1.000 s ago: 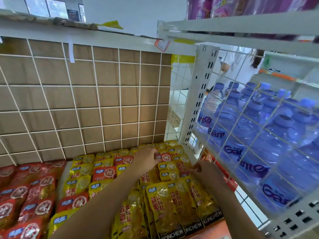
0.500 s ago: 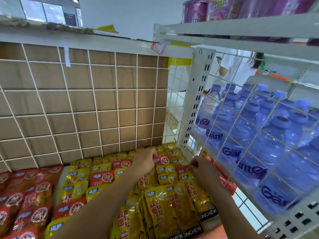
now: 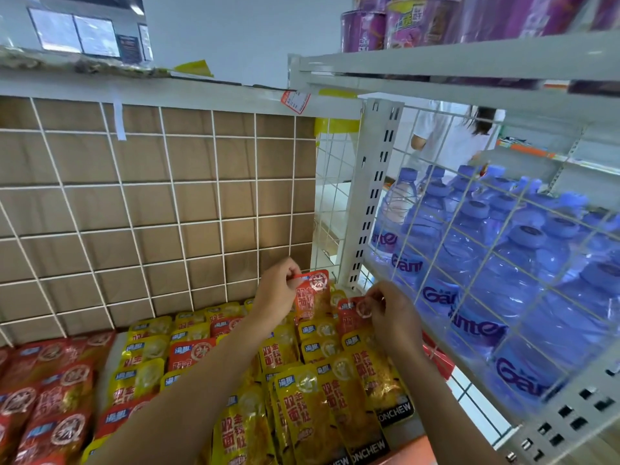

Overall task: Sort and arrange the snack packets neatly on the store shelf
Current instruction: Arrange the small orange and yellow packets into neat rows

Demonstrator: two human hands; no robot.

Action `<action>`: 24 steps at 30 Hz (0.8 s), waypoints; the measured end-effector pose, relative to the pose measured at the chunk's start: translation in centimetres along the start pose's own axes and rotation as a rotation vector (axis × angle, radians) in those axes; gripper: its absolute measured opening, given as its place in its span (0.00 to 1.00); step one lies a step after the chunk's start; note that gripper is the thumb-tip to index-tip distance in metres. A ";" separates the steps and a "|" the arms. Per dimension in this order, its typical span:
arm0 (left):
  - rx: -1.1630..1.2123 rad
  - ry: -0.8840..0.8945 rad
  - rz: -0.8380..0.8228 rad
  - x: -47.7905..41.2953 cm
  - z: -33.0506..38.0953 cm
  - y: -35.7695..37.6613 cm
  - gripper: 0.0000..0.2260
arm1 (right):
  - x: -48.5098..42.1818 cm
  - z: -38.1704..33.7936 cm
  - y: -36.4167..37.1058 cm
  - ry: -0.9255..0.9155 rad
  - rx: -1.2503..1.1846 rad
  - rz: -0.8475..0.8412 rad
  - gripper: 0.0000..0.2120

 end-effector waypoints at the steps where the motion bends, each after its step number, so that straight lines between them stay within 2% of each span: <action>1: 0.019 -0.003 0.021 0.0 0.1 -0.2 0.04 | 0.0 0.0 -0.1 -0.016 -0.004 0.010 0.06; 12: 0.249 0.031 0.324 0.3 0.6 -4.0 0.05 | -0.4 -2.0 -2.2 -0.175 -0.157 0.107 0.08; 18: 0.378 0.015 0.351 3.9 -0.9 -9.8 0.11 | 0.9 -3.8 -3.6 -0.244 -0.222 0.156 0.09; 24: 0.404 -0.090 0.392 11.0 -4.8 -15.5 0.11 | 3.7 -4.4 -2.7 -0.209 -0.219 0.048 0.09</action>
Point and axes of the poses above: each hand's wrist, its own x-axis away from the middle knuckle, its own y-axis out of the palm, z = x × y, the point moved 1 cm from there along -x, towards the middle knuckle, and after that the axes turned 4 degrees about -z, right-handed, at the moved point
